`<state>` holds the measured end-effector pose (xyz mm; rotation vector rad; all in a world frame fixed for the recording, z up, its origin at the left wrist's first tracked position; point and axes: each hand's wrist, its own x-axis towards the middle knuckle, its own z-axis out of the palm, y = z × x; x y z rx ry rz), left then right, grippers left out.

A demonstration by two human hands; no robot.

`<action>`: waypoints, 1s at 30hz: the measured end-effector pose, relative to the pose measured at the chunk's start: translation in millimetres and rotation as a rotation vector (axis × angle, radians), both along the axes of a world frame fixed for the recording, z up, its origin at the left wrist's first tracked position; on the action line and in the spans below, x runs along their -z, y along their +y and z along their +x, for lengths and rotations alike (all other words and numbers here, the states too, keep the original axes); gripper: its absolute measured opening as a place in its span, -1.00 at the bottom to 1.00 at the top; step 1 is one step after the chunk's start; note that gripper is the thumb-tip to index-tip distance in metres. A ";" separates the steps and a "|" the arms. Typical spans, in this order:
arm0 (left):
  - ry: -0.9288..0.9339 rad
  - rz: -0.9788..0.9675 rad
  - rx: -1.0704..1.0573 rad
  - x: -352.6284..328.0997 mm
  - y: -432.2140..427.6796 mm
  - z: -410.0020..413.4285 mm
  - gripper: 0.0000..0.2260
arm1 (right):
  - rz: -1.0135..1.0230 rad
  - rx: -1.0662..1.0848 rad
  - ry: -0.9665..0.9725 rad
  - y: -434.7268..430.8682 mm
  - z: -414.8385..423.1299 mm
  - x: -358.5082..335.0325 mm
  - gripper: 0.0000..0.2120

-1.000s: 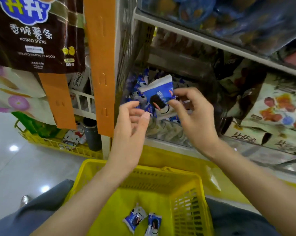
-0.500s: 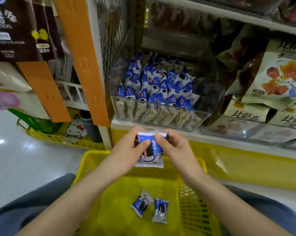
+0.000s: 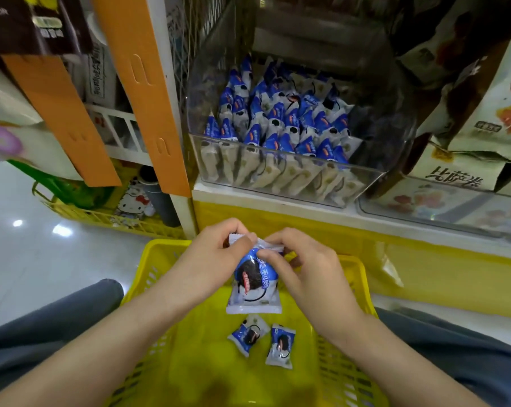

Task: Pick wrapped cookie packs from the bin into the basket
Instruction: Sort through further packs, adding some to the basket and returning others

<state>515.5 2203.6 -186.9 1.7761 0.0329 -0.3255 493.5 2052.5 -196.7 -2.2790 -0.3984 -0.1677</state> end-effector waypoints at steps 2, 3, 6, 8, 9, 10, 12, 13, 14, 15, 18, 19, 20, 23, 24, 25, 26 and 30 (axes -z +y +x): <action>0.050 -0.063 0.011 -0.7 -0.6 -6.2 -0.93 | 0.106 0.028 0.047 0.0 -0.3 1.7 -0.95; 0.090 -0.075 0.028 -0.4 -1.2 -9.5 -0.94 | 0.151 0.071 0.075 0.2 0.2 2.3 -0.93; 0.169 -0.051 0.073 5.0 -2.9 -16.4 -0.72 | 0.381 0.230 0.240 -0.7 2.7 2.5 -0.86; 0.129 -0.045 0.047 5.6 -3.8 -19.3 -0.69 | 0.614 0.304 0.413 -3.5 4.2 0.9 -0.88; 0.104 -0.064 0.005 5.8 -3.4 -19.8 -0.71 | 0.722 0.328 0.505 -5.2 4.0 -0.7 -0.89; 0.083 -0.098 -0.036 6.8 -2.7 -19.7 -0.74 | 0.810 0.340 0.585 -7.1 2.9 -2.0 -0.91; 0.052 -0.136 -0.090 9.2 -0.7 -17.7 -0.81 | 0.857 0.314 0.718 -10.8 -0.1 -2.6 -0.91; 0.023 -0.121 -0.106 9.1 0.0 -16.7 -0.86 | 0.806 0.276 0.771 -12.9 -2.0 -3.3 -0.88; -0.024 -0.088 -0.114 10.7 1.4 -15.0 -0.91 | 0.732 0.223 0.812 -14.6 -3.4 -4.0 -0.86; -0.073 -0.052 -0.112 11.7 2.8 -13.2 -0.94 | 0.654 0.166 0.845 -15.9 -4.8 -4.2 -0.83; -0.197 0.065 -0.044 13.8 6.0 -10.4 -0.81 | 0.316 0.000 0.832 -18.8 -9.7 -5.2 -0.75; -0.218 0.089 -0.012 14.3 6.6 -10.4 -0.78 | 0.169 -0.026 0.766 -19.8 -10.6 -4.2 -0.69; -0.239 0.115 0.021 14.9 6.3 -10.3 -0.77 | 0.064 -0.040 0.690 -20.3 -10.9 -2.4 -0.63; -0.269 0.199 0.116 17.2 4.9 -10.4 -0.83 | 0.062 -0.017 0.499 -15.9 -8.7 -2.0 -0.65; -0.264 0.207 0.137 17.7 4.0 -10.6 -0.86 | 0.117 0.011 0.460 -14.4 -7.2 -2.6 -0.73; -0.255 0.198 0.145 17.7 2.8 -10.9 -0.88 | 0.185 0.040 0.426 -13.4 -5.3 -3.8 -0.82; -0.241 0.179 0.139 16.8 1.5 -11.2 -0.89 | 0.241 0.063 0.400 -12.6 -3.5 -5.2 -0.91; -0.216 0.066 0.066 7.5 -1.2 -9.2 -0.80 | 0.380 0.072 0.380 -8.1 2.0 -7.5 -0.89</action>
